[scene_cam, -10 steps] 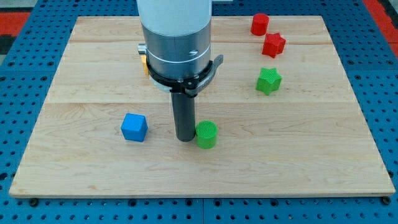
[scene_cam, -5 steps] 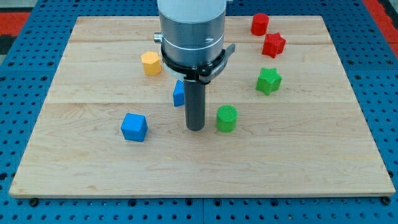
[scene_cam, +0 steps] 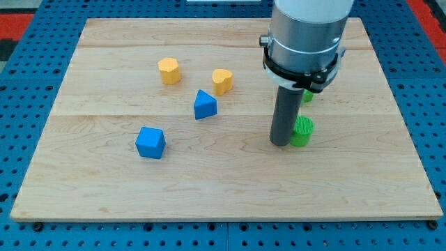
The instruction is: Place the green circle below the green star
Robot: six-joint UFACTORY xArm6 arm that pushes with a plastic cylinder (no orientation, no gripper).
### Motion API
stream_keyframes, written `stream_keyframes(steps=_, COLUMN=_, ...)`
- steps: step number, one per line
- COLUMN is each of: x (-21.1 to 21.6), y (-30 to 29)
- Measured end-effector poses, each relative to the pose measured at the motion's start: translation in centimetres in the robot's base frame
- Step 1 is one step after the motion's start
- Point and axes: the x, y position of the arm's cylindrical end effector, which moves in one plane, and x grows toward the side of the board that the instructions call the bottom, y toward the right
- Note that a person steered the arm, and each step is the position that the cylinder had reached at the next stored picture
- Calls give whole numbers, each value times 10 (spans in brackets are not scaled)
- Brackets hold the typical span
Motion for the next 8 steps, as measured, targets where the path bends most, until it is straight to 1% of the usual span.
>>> stream_keyframes(steps=1, x=1, y=0)
stream_keyframes(steps=2, x=-9, y=7)
stream_keyframes(steps=3, x=0, y=7)
stream_keyframes(steps=8, x=2, y=0)
